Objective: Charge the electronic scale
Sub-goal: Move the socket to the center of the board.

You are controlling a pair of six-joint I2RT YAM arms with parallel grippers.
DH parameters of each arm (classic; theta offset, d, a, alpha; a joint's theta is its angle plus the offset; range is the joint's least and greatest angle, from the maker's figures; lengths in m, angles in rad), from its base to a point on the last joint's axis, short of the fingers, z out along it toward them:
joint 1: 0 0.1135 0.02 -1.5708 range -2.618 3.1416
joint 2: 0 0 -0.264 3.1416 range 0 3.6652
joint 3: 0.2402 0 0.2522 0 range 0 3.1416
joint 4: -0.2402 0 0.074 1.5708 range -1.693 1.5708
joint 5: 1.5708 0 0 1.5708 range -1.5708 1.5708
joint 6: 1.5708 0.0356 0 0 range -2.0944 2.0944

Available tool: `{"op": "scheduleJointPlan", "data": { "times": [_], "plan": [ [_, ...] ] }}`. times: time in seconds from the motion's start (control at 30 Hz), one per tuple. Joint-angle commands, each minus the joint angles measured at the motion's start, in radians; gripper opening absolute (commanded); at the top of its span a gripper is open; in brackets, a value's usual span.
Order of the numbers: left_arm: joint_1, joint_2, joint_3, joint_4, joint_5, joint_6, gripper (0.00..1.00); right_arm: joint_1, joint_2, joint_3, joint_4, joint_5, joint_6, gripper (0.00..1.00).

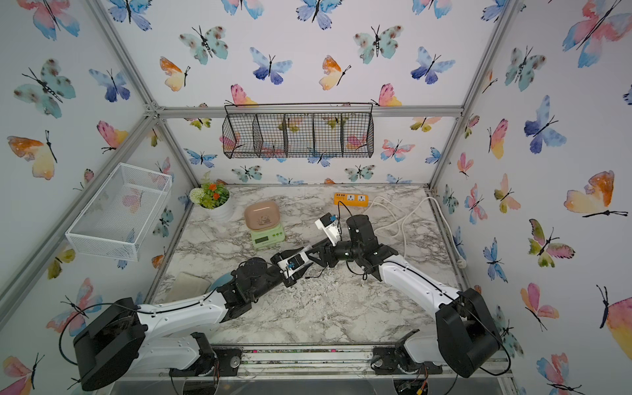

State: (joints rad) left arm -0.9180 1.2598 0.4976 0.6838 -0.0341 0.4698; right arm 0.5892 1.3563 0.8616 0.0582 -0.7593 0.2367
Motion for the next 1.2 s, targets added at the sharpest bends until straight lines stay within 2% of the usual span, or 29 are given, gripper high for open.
{"op": "scheduleJointPlan", "data": {
  "times": [0.0, 0.03, 0.07, 0.13, 0.17, 0.23, 0.27, 0.43, 0.57, 0.8, 0.93, 1.17],
  "plan": [
    [0.001, 0.009, 0.037, 0.051, 0.023, -0.014, 0.17, 0.006, 0.012, 0.032, -0.001, 0.008, -0.018, 0.31],
    [0.002, 0.012, 0.041, 0.052, 0.024, -0.018, 0.19, 0.005, 0.016, 0.041, -0.016, 0.017, -0.027, 0.22],
    [0.003, 0.016, 0.045, 0.051, 0.025, -0.028, 0.26, 0.004, 0.020, 0.054, -0.037, 0.032, -0.036, 0.16],
    [0.007, 0.022, 0.058, 0.045, 0.034, -0.048, 0.61, 0.004, 0.027, 0.078, -0.062, 0.064, -0.047, 0.13],
    [0.007, 0.023, 0.066, 0.038, 0.034, -0.064, 0.75, 0.003, 0.030, 0.088, -0.069, 0.078, -0.053, 0.11],
    [0.007, 0.012, 0.083, 0.033, 0.031, -0.108, 0.93, 0.002, 0.035, 0.110, -0.084, 0.109, -0.064, 0.10],
    [0.007, 0.001, 0.097, 0.022, 0.032, -0.133, 0.99, 0.000, 0.038, 0.123, -0.096, 0.132, -0.071, 0.09],
    [0.012, -0.040, 0.197, -0.133, 0.082, -0.160, 0.98, -0.030, 0.052, 0.184, -0.135, 0.311, -0.103, 0.08],
    [0.045, -0.048, 0.200, -0.133, 0.085, -0.204, 0.98, -0.113, 0.081, 0.206, -0.109, 0.416, -0.074, 0.04],
    [0.118, 0.010, 0.231, -0.102, 0.118, -0.334, 0.98, -0.349, 0.156, 0.202, -0.046, 0.456, 0.048, 0.03],
    [0.144, 0.124, 0.311, -0.088, 0.126, -0.412, 0.98, -0.465, 0.221, 0.209, 0.005, 0.513, 0.113, 0.02],
    [0.184, 0.307, 0.448, -0.048, 0.206, -0.564, 0.99, -0.599, 0.428, 0.309, 0.166, 0.464, 0.255, 0.02]
  ]
}}
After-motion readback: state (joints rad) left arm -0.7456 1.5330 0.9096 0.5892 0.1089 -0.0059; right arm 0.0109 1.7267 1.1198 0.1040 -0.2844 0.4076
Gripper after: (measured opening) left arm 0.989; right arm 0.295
